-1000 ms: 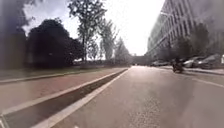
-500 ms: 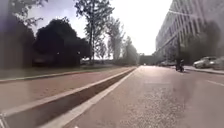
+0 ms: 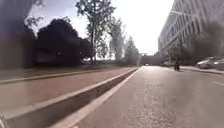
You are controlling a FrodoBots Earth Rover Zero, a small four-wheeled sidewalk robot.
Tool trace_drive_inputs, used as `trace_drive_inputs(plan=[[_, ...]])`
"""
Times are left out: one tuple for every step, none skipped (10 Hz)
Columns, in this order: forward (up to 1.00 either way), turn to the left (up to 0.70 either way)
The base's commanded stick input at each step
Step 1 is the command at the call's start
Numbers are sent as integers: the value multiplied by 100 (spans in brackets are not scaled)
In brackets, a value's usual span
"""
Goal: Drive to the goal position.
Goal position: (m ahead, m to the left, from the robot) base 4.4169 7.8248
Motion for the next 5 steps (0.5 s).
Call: trace_drive_inputs(plan=[[0,-41],[0,-45],[0,-45],[0,-45],[0,-45]])
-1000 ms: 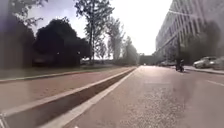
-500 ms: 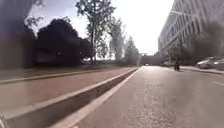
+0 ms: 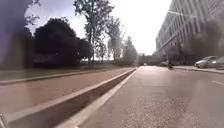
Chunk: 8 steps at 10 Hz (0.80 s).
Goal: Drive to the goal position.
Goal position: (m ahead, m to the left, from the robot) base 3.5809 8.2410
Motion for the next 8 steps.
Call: trace_drive_inputs(plan=[[0,-45],[0,-45],[0,-45],[0,-45],[0,-45],[0,-45],[0,-34],[0,-10]])
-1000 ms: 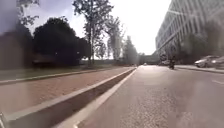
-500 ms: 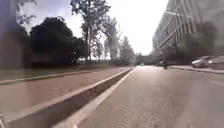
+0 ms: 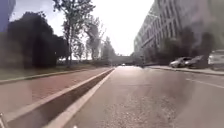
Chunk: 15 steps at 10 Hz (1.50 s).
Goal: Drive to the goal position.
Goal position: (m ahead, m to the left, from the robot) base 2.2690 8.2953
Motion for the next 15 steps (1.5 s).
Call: trace_drive_inputs(plan=[[-31,0],[-42,0],[-45,0],[-45,0],[-45,0],[-45,0],[-45,0],[-45,0],[-45,0],[-45,0],[-45,0],[-45,0],[-45,0],[-45,-18],[-45,-27]])
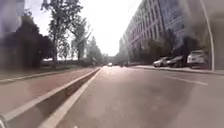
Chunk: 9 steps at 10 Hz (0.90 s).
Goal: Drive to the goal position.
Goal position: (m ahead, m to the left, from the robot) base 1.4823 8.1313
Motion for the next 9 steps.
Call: trace_drive_inputs(plan=[[-45,-27],[-45,-27],[-45,-27],[-45,-27],[-45,-23],[-45,-14],[-45,-5],[-45,0],[-45,0]])
